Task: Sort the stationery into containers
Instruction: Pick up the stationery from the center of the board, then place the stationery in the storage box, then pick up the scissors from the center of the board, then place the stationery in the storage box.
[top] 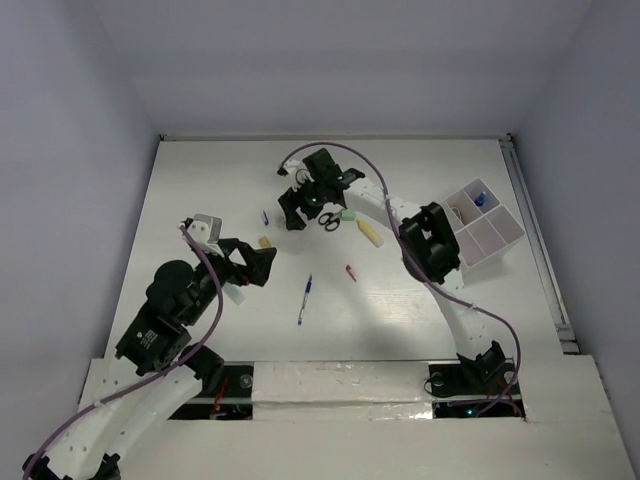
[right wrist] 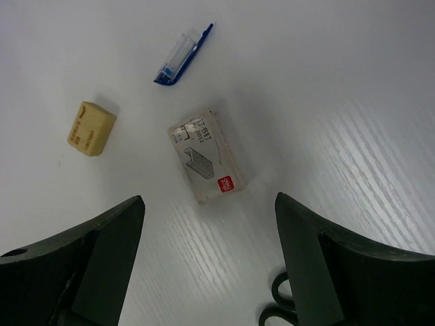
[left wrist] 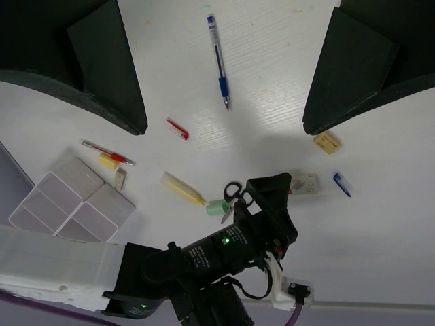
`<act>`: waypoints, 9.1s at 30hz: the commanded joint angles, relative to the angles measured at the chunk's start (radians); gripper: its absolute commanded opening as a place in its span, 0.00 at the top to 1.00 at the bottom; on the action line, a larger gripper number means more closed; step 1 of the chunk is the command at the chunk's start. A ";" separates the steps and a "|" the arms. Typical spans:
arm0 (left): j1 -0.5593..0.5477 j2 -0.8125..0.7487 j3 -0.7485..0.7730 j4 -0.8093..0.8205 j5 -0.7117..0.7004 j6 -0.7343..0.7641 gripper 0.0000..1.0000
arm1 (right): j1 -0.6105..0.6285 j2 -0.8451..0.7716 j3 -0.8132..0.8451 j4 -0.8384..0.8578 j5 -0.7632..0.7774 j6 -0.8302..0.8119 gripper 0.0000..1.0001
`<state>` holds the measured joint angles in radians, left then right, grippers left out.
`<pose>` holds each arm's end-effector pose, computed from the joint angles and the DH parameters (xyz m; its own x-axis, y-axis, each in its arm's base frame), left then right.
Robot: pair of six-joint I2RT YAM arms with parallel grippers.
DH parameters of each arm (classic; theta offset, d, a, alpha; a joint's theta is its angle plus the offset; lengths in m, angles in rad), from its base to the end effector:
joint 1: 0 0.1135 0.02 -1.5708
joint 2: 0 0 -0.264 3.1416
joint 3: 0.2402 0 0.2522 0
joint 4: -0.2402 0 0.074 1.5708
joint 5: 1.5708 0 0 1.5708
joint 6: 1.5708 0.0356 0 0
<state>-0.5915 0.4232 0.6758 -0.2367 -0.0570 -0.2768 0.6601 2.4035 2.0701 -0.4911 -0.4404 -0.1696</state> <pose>0.0933 -0.0602 0.3430 -0.1265 -0.2437 -0.9616 0.4936 0.8253 -0.2741 0.4161 0.3422 0.1897 -0.4394 -0.5344 -0.7220 -0.8700 0.4534 0.1939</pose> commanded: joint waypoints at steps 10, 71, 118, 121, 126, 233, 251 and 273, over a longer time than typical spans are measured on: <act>0.050 0.037 0.021 0.042 0.042 0.033 0.01 | 0.096 0.147 0.162 -0.038 0.186 -0.100 0.21; -0.016 -0.133 0.008 0.054 0.085 0.044 0.01 | -0.464 -0.768 -0.759 -0.043 1.098 0.102 0.68; 0.128 -0.023 0.011 0.056 0.052 0.044 0.01 | 0.027 -0.141 -0.211 0.037 0.434 0.067 0.57; 0.128 -0.017 0.011 0.057 0.052 0.044 0.01 | 0.027 -0.116 -0.197 0.028 0.474 0.053 0.58; 0.128 -0.011 0.011 0.057 0.052 0.045 0.01 | 0.036 -0.084 -0.180 0.013 0.473 0.048 0.62; -0.189 0.440 0.337 -0.052 0.377 0.177 1.00 | -0.057 -1.212 -0.826 0.338 -0.435 0.517 0.42; -0.189 0.488 0.329 0.008 0.812 0.263 1.00 | -0.048 -1.201 -0.729 0.014 -0.639 0.107 0.22; -0.189 0.520 0.350 0.043 0.764 0.248 1.00 | 0.041 -1.127 -0.771 -0.017 -0.489 0.113 0.92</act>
<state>-0.7830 0.9535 0.9775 -0.2516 0.6888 -0.0319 0.6891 1.2724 1.2964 -0.5167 -0.9745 -0.0540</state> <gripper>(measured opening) 0.046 0.135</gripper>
